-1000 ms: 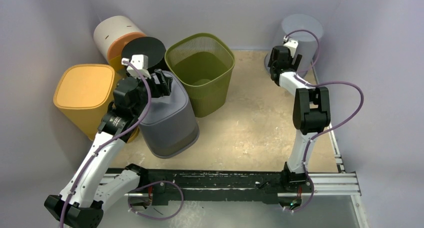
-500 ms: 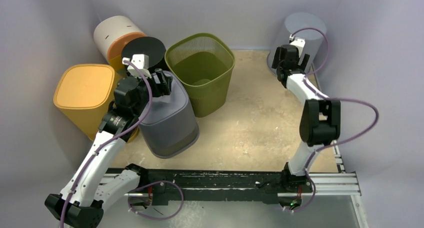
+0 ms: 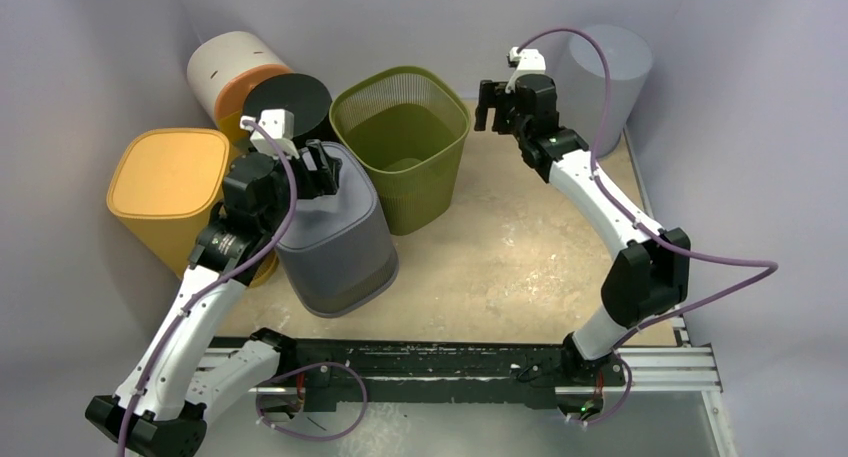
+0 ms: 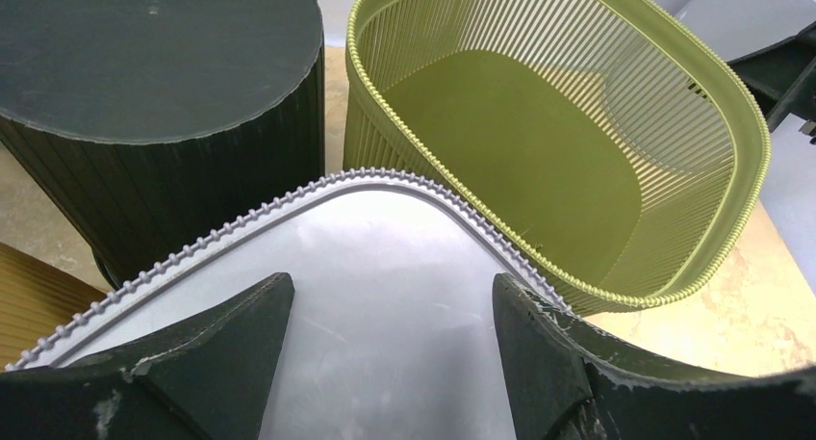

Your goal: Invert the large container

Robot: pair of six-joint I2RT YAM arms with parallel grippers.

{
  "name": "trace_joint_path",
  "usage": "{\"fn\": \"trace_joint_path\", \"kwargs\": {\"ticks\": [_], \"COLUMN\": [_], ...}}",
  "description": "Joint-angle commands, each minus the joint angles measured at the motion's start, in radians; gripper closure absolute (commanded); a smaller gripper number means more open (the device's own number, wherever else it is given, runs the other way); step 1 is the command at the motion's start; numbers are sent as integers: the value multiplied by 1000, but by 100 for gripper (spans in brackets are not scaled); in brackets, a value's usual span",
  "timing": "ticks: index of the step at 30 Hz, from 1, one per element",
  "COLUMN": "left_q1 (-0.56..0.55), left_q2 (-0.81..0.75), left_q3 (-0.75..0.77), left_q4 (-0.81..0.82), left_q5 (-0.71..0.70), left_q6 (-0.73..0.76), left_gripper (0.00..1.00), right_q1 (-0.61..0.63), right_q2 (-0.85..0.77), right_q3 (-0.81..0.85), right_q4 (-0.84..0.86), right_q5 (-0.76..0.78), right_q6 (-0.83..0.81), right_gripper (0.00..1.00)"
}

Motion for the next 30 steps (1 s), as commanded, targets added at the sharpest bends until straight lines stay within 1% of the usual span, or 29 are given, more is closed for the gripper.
{"fn": "trace_joint_path", "kwargs": {"ticks": [1,4,7,9,13,15,18,22,28,30], "left_q1": [1,1,1,2,2,1,2,1,1,1], "left_q2": [6,4,5,6,2,0,-4,-27,-59,-70], "left_q3": [-28,-30,-38,-44,-52,-52,-48,-35,-27,-29], "left_q4": [-239,-248,-249,-246,-235,-234,-243,-264,-296,-306], "left_q5": [-3,-6,-12,-10,-6,-3,3,-2,-12,-17], "left_q6": [-42,-38,-35,-38,-47,-52,-56,-56,-55,-54], "left_gripper": [26,26,26,26,26,26,26,26,26,26], "right_q1": [-9,8,18,33,82,93,118,157,165,165], "right_q2": [-57,-120,-162,-165,-158,-138,-63,-9,10,0], "right_q3": [44,13,10,40,80,98,142,151,139,140], "right_q4": [-14,-8,-30,-60,-78,-84,-124,-130,-143,-157], "right_q5": [-68,-3,-30,-61,-67,-78,-84,-44,30,69], "right_q6": [59,66,69,63,58,63,58,58,60,58], "right_gripper": [13,14,14,14,14,15,16,17,28,36]}}
